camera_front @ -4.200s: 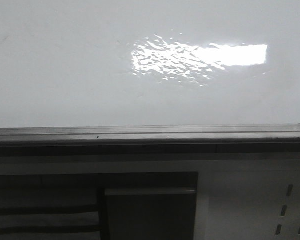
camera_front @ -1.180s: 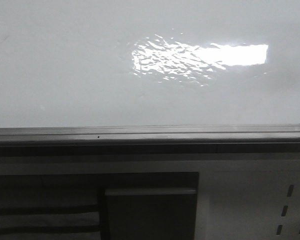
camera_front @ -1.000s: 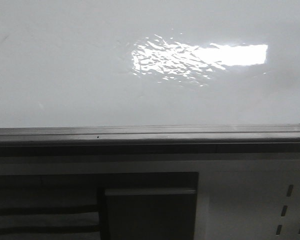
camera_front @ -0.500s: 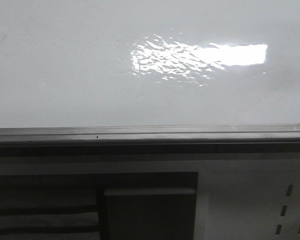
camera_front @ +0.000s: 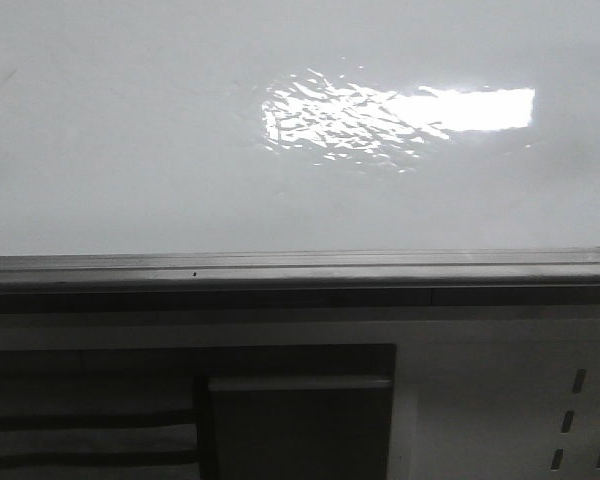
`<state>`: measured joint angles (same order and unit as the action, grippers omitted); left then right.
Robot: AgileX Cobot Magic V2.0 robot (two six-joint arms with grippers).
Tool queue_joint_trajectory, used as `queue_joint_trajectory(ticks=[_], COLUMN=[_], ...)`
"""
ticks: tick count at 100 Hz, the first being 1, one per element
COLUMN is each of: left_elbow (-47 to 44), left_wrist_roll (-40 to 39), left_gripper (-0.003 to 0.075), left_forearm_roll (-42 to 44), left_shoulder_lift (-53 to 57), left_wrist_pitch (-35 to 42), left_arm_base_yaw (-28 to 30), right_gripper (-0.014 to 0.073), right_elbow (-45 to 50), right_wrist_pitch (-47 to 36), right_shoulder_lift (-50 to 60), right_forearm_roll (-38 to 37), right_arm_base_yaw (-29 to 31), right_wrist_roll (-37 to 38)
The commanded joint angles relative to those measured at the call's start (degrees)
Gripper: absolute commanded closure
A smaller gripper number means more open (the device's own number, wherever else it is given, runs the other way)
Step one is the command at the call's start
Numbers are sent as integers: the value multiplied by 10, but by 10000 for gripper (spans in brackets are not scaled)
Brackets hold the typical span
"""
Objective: Write number 4 on whiteboard
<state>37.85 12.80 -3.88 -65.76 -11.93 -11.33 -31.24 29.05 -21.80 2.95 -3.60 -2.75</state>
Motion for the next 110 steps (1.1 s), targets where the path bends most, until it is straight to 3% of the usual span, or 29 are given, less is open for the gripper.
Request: queue_joint_trajectory(ticks=[1,18,47,61,78,88,110], left_elbow=[20,20,24,67,145,184,249], left_wrist_roll=[-1,0,0,0,22,71,259], left_gripper=[447,573,693,740,741,741,741], left_forearm_roll=[-1,-1,-4,-6,-6,-20,-144], left_shoulder_lift=[4,4,7,18,22,22,19], left_wrist_pitch=[47,50,44,-44,-193,-269,-386], left_arm_base_yaw=[-5,-5,-5,-17,-56,-91,-188], right_gripper=[156,156,156,156,156,157,157], right_elbow=[-21,-21,-29,-86,-165,-205,-279], right_wrist_pitch=[-42,-42,-37,47,179,224,327], right_shoulder_lift=[-9,-9,-9,-19,-72,-106,-213], right_forearm_roll=[-2,-2,6,8,16,62,265], right_arm_base_yaw=[3,3,3,3,3,-4,-23], right_wrist_roll=[-4,-4,-4,-4,-7,-93,-349])
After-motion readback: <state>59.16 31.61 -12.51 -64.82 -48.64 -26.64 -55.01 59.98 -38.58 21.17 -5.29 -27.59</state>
